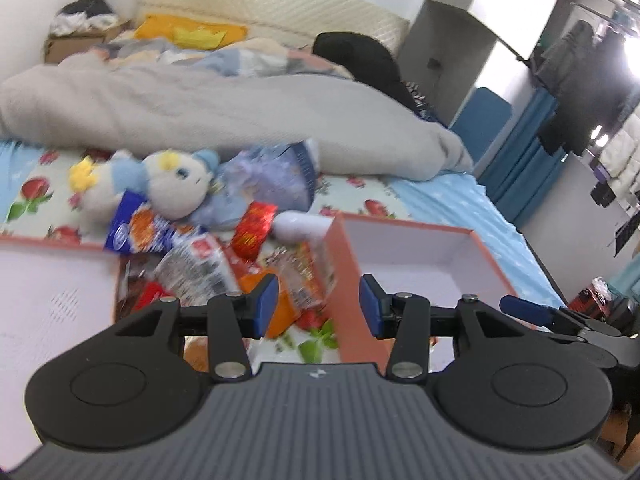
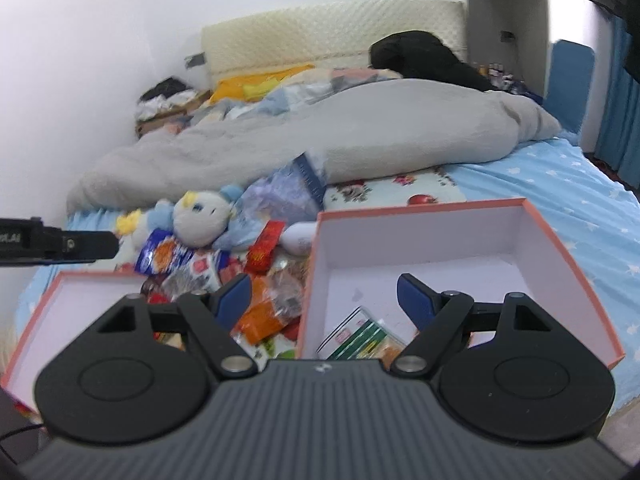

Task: Organize snacks
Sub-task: 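Withdraw both grippers from the box back over the snack pile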

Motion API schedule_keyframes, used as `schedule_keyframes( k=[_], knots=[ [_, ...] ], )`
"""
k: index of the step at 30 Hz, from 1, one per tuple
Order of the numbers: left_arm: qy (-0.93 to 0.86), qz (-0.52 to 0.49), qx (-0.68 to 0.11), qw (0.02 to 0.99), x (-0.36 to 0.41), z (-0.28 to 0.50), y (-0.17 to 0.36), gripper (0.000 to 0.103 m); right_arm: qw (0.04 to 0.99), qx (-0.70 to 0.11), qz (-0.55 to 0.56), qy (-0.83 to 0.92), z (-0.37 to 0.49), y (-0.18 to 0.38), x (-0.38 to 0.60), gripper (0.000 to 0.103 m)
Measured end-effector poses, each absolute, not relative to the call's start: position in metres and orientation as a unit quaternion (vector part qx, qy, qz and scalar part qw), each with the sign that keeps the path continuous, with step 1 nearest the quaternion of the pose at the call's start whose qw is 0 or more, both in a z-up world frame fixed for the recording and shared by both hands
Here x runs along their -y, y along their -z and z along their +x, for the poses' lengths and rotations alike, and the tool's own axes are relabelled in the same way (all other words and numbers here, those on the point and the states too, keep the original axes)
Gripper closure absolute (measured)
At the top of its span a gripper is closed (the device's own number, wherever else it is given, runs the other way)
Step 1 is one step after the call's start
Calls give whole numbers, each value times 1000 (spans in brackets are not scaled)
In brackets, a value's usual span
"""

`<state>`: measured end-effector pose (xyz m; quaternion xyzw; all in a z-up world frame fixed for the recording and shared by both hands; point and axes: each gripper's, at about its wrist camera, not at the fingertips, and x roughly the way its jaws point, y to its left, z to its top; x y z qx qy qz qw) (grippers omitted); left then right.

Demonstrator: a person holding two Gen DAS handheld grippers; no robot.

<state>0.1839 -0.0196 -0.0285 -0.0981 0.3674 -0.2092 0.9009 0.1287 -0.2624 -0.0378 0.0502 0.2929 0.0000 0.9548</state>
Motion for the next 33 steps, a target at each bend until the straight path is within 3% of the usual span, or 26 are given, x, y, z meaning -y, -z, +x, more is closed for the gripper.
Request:
schedule_keyframes(
  k=[9,11,15,22,33],
  knots=[
    [163,-117,-385,901,-31,188,68,53,920,-368,118,-68,139,48,224,21],
    [147,-118,-394,899,-42,193,80,53,909,-390,128,-79,142,46,218,13],
    [130,-132,-410,893,-59,206,104,53,894,-413,133,-115,147,43,209,13],
    [123,-147,-424,885,-66,222,127,53,879,-457,128,-50,168,55,212,13],
    [125,-163,-432,878,-65,225,145,53,885,-449,123,-21,180,54,205,13]
  ],
)
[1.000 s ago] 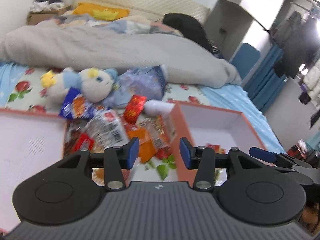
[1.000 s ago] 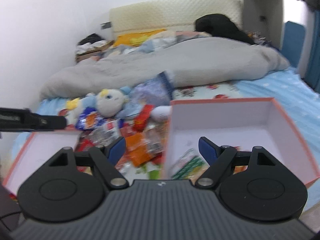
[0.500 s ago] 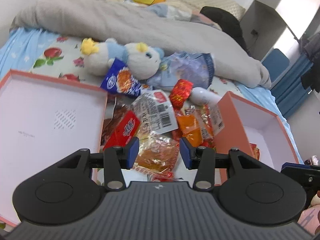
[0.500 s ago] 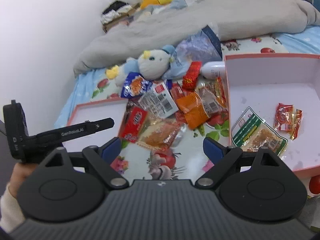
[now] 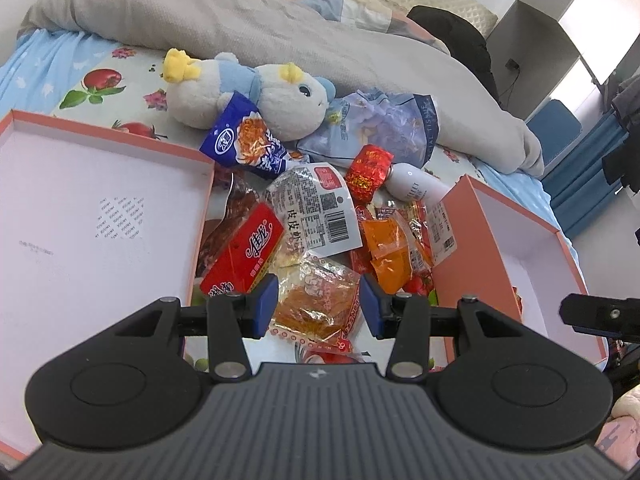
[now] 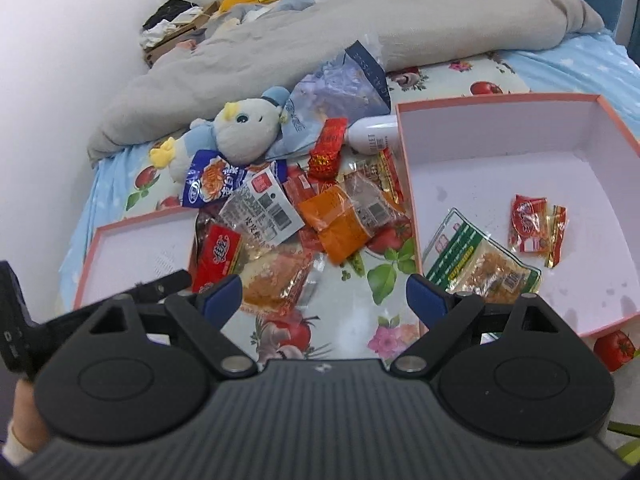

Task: Organize snacks
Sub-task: 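Withdraw both grippers from the box back over the snack pile, then grasp the orange snack packet with the right gripper and lift it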

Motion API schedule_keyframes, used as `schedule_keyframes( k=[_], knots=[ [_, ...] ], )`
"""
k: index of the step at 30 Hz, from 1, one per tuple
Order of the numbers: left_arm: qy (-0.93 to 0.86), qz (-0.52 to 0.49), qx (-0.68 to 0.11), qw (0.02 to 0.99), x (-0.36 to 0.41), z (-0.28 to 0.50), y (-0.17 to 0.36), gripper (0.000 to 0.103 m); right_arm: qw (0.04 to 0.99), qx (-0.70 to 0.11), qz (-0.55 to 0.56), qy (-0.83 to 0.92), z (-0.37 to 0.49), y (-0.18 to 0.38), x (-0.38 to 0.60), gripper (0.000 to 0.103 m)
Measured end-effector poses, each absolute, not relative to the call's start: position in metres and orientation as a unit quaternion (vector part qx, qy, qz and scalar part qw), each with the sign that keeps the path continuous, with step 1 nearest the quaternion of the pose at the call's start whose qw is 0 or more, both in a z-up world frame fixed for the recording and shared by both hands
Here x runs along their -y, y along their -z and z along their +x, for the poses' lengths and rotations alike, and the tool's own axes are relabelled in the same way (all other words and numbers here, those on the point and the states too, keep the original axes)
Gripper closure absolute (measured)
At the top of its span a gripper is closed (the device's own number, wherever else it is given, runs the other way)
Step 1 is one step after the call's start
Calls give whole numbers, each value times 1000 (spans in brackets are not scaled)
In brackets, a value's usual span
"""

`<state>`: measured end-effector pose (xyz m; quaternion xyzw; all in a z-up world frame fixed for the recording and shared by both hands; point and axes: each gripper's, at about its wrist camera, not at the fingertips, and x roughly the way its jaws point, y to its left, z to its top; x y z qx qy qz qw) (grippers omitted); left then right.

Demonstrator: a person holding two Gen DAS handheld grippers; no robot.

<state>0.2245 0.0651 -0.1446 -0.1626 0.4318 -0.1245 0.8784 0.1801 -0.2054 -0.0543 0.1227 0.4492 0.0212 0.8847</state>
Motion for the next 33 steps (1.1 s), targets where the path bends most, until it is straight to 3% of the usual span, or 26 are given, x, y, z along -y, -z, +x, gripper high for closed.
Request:
schedule_keyframes(
  k=[12,15,29,33],
  knots=[
    [137,-182,-453,862,-64,242,174,53,864,-480,149,-10,211,68,188,13],
    [139,-164,-453,865,-59,249,185,39,865,-479,151,-13,221,77,184,13],
    [172,-81,-455,870,-37,280,223,36,870,-473,141,-22,272,129,175,13],
    [188,-68,-456,867,-29,287,233,30,870,-467,152,-35,286,141,174,13]
  ],
)
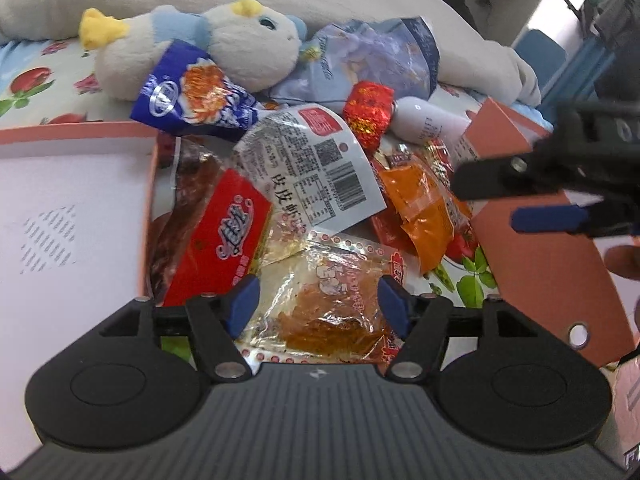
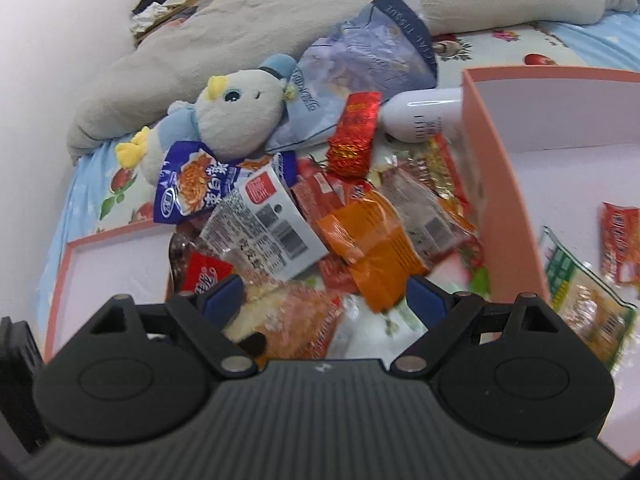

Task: Organize snacks
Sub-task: 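Grasp the orange snack packet with the right gripper and lift it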

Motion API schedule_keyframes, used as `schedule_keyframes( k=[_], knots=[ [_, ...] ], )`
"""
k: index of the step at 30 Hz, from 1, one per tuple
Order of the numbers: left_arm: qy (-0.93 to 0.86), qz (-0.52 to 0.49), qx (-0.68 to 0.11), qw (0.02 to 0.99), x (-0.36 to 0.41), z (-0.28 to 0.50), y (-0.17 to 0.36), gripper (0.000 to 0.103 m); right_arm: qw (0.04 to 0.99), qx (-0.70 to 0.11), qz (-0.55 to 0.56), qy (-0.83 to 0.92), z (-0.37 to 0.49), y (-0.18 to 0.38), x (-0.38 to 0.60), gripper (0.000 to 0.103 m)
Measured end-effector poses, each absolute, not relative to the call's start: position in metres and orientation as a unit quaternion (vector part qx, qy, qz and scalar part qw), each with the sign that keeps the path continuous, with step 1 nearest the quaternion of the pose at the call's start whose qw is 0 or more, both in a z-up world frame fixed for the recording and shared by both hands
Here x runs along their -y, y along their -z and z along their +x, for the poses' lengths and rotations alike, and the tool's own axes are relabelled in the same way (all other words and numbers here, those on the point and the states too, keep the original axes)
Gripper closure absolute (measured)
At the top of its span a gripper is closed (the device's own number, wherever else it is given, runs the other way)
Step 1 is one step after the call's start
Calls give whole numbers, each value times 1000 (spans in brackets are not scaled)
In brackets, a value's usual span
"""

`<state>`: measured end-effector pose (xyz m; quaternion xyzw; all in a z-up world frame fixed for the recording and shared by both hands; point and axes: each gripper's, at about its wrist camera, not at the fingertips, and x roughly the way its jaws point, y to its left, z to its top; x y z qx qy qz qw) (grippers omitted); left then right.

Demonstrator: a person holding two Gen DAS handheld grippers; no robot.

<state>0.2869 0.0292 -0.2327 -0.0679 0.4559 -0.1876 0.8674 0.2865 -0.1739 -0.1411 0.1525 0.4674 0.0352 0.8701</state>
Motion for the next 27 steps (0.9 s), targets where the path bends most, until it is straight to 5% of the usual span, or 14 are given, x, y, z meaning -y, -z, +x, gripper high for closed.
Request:
schedule_keyframes(
  k=[8,27],
  knots=[
    [221,-16,-447,867,-9,294,251,20,881,-455,123,-38,311,164,168,14],
    [217,20,-443,870,2,292,261,17,882,-469,-31,-17,348,205,163,18]
  ],
)
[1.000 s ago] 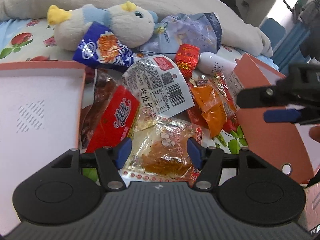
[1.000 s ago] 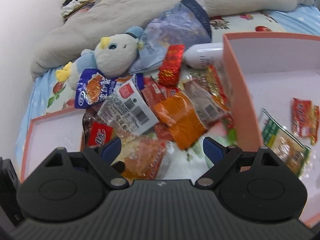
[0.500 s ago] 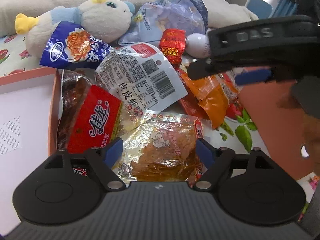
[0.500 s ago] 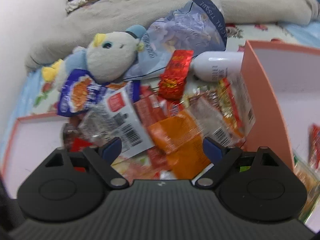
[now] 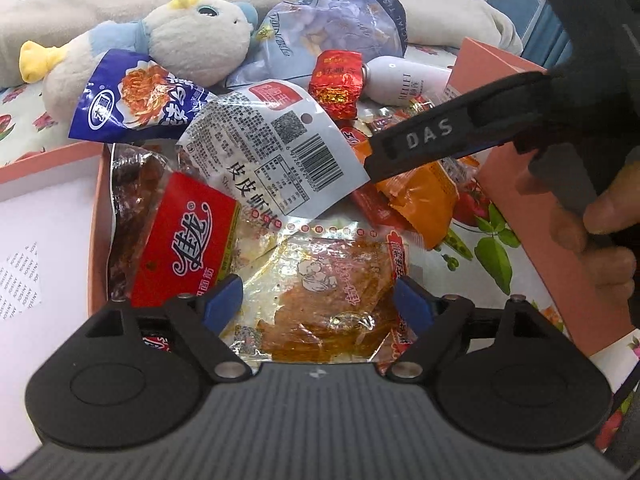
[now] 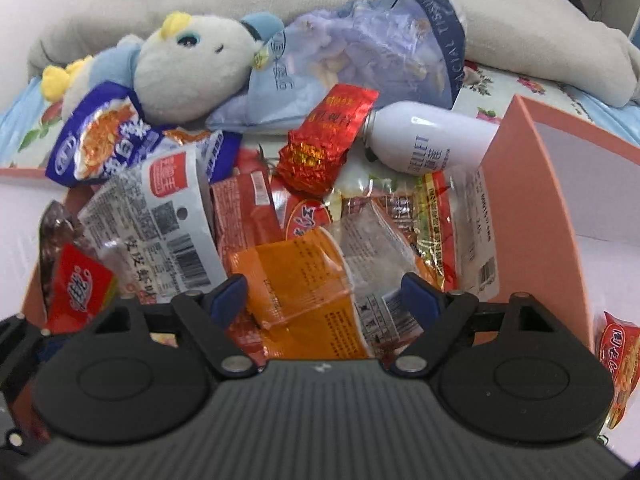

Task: Organize snacks
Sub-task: 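Grasp the orange snack packet with the right gripper and lift it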

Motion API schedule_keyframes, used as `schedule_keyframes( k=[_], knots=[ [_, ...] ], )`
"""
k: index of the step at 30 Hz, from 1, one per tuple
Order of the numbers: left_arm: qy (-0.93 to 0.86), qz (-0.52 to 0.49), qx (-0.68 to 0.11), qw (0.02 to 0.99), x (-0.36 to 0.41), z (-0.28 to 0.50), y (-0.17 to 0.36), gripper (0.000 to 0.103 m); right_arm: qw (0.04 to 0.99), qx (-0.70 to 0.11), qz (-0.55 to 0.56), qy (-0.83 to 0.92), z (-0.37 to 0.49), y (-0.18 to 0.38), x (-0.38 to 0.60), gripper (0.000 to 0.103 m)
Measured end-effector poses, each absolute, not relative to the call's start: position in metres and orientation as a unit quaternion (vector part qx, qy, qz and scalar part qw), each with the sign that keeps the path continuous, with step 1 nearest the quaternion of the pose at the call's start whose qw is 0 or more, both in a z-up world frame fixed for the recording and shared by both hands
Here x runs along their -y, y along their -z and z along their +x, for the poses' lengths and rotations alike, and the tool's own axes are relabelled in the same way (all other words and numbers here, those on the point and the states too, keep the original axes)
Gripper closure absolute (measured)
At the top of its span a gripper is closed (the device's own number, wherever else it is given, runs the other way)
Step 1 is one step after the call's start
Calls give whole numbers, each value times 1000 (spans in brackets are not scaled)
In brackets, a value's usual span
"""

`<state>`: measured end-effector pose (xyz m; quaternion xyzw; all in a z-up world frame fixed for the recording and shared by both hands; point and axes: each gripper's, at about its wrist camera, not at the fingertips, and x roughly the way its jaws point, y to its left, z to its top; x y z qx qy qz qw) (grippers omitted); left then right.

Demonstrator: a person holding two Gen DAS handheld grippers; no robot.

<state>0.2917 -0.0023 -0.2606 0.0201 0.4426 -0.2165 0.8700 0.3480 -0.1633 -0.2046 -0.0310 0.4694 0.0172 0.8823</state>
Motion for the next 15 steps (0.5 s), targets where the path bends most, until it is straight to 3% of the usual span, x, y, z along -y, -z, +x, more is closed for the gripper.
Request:
schedule_keyframes(
  k=[9,13,15],
  knots=[
    [223,25,-442,868,3,291,262,17,873,-483,-55,-38,345,223,161,18],
    [231,38,-442,866,8,288,262,11,882,-467,-64,-9,339,216,164,52],
    [243,56,-444,861,13,285,264,6,887,-458,-55,-6,334,212,168,55]
  ],
)
